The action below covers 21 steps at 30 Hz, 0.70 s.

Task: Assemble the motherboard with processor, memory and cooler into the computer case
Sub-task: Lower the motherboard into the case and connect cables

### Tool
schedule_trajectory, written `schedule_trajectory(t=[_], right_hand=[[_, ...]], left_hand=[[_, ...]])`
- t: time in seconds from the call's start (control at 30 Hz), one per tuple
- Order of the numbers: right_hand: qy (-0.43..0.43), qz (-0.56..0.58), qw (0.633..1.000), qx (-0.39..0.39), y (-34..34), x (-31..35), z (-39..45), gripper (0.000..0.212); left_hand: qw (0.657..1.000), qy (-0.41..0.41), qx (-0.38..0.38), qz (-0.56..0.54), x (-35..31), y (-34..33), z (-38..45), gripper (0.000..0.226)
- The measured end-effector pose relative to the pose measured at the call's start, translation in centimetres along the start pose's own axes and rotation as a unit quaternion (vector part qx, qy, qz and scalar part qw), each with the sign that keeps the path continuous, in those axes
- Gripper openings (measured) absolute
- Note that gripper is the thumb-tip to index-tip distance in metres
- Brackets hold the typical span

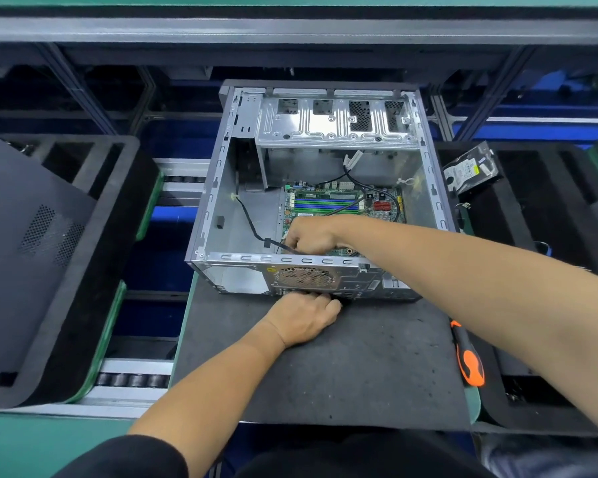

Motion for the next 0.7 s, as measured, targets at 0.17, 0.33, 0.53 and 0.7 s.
schedule_trajectory(t=[0.17,0.33,0.53,0.7], right_hand=[[0.016,-0.007,1.0,0.017,-0.5,0.1,-0.1,0.026],[0.026,-0.02,0.999,0.026,-1.0,0.3,-0.2,0.036],[0.037,-0.058,0.997,0.038,-0.8,1.4,-0.1,0.015],[0.022,-0.063,0.997,0.048,-0.9,1.4,0.6,0.015]], left_hand=[[0.997,-0.046,0.064,0.006,-0.5,0.2,0.1,0.019],[0.978,-0.197,0.013,0.06,-1.4,2.2,-1.4,0.013],[0.943,-0.31,0.075,0.094,0.1,1.6,-3.6,0.025],[0.935,-0.323,0.113,0.095,1.3,0.5,-3.7,0.03]])
Point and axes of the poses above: each hand's wrist, its own z-axis towards the middle knuckle, its own y-axis out of the back of the hand, x = y × z, the point moved 6 cm from there along z, towards the middle knuckle, and after that the axes turned 8 degrees about -y, right-handed, at the moved point
